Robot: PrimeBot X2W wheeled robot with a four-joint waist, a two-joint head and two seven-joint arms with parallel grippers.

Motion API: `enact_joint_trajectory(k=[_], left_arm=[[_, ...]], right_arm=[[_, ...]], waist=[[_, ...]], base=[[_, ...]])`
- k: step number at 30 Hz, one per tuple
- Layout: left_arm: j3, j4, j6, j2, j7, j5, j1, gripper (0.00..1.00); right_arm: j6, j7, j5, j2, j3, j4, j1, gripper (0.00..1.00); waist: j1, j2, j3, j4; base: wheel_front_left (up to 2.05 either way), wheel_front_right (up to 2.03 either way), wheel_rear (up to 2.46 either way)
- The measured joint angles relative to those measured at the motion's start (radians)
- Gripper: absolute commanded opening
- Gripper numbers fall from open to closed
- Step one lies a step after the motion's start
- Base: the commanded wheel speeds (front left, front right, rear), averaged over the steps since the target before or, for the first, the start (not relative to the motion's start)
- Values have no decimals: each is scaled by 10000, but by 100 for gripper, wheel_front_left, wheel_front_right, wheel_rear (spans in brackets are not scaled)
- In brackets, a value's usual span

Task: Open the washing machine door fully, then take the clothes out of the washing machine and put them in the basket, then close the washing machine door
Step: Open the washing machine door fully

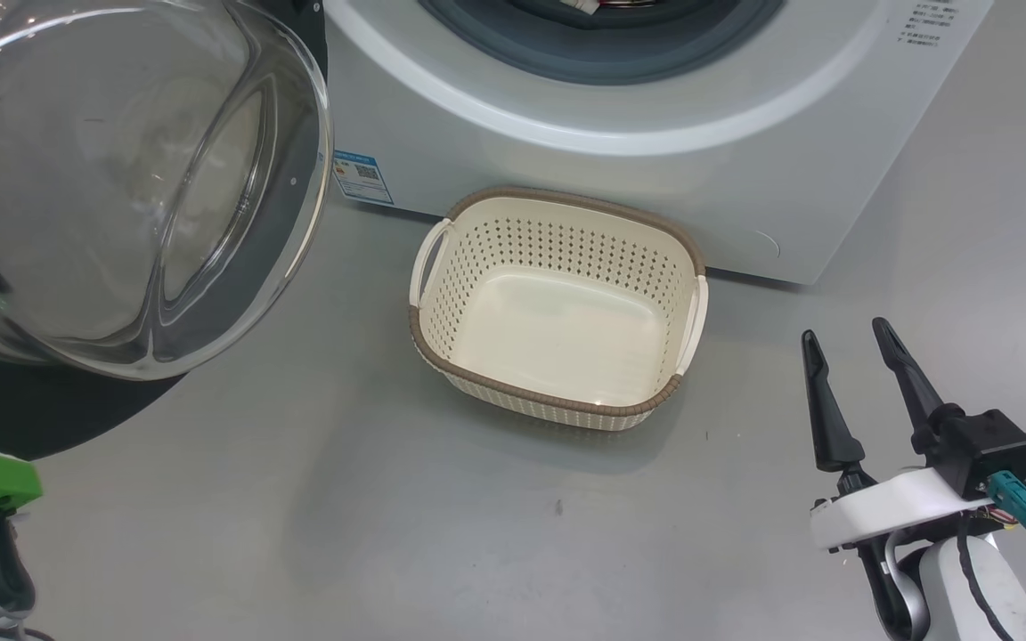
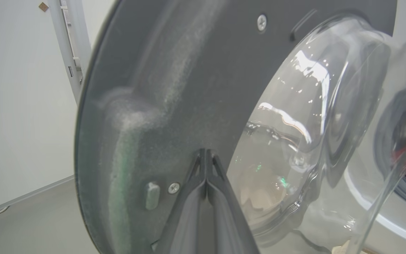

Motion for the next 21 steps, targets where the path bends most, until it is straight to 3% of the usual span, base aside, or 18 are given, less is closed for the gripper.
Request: enact_joint_trajectory(k=[10, 21], left_arm=[[153, -366, -10, -454, 0, 395, 296, 0], [-589, -909, -384, -1032, 0, 1058, 1652, 0]], right_arm=[[15, 0, 0, 12, -21, 107, -3, 100], [25, 0, 4, 42, -56, 203, 37, 100]], waist=[[0, 0, -284, -102], [0, 0, -730, -159]], base=[[0, 0, 0], [0, 0, 0]])
